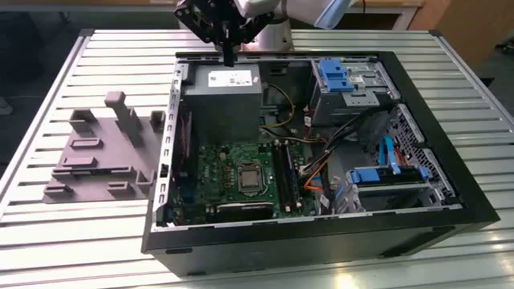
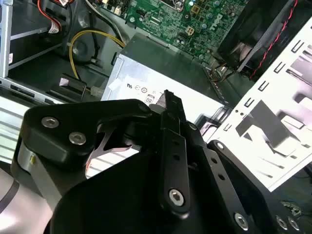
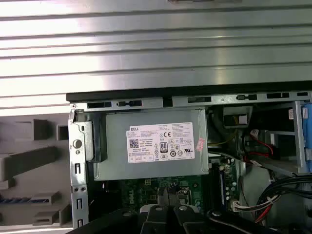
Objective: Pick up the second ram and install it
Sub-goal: 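Reach for the second ram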
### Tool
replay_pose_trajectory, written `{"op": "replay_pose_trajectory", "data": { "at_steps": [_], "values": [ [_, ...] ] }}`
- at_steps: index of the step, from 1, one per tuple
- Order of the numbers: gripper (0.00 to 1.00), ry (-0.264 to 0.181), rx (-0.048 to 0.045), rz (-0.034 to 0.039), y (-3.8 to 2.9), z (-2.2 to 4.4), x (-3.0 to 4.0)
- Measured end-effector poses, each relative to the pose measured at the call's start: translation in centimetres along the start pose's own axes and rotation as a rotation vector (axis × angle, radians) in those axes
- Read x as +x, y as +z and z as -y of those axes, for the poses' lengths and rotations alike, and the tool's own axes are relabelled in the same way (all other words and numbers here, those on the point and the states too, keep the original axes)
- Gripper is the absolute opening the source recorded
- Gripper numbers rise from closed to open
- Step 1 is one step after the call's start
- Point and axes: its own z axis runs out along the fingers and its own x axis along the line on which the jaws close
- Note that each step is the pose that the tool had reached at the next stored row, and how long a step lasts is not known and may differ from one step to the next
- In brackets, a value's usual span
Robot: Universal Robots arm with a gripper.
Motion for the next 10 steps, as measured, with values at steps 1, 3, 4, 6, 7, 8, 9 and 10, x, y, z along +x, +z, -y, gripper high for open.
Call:
{"op": "replay_pose_trajectory", "data": {
  "at_steps": [1,3,4,6,7,8,9,10],
  "values": [
    [0.11,0.0,0.0,0.0,0.0,0.0,0.0],
    [0.11,0.0,0.0,0.0,0.0,0.0,0.0],
    [0.11,0.0,0.0,0.0,0.0,0.0,0.0],
    [0.11,0.0,0.0,0.0,0.0,0.0,0.0],
    [0.11,0.0,0.0,0.0,0.0,0.0,0.0],
    [0.11,0.0,0.0,0.0,0.0,0.0,0.0],
    [0.11,0.0,0.0,0.0,0.0,0.0,0.0],
    [0.11,0.0,0.0,0.0,0.0,0.0,0.0]
  ]
}}
